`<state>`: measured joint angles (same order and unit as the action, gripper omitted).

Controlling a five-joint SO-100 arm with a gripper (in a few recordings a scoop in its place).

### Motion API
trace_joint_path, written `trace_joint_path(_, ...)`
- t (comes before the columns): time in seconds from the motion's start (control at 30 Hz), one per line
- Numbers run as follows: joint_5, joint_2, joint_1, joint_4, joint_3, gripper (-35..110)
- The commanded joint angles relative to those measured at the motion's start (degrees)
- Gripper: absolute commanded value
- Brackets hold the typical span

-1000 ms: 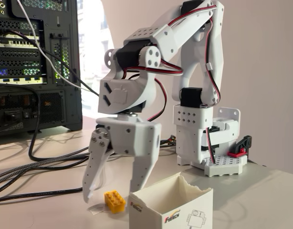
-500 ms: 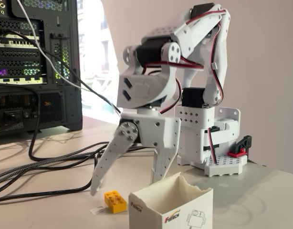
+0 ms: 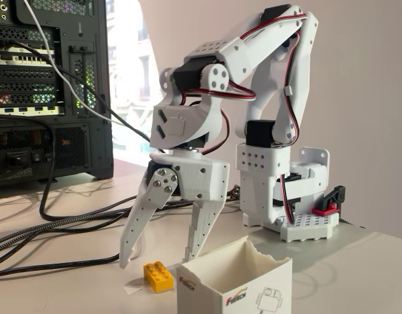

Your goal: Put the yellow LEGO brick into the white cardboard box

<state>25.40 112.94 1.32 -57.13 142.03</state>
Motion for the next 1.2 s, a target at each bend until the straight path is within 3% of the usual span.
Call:
trace_joint_path(0.0,-2.2,-3.78,1.41,0.53,-7.65,28)
trace_joint_path(0.13,-2.64,-9.05,1.23,0.35,-11.6,29)
trace_joint_path(0.4,-3.16,-7.47,1.32,3.69,-11.87,-9)
trace_joint_path(0.63,-2.99,-5.54,1.23,3.96,-11.6,-9)
trace_joint_path(0.8,-4.13,0.97,-0.97,-3.16,-17.14,-9)
trace_joint_path(1.0,-1.93,5.01,-7.73,-15.47,-30.23,-9)
trace_joint_path(1.17,-0.53,5.98,-16.96,-17.58,-35.77,-9)
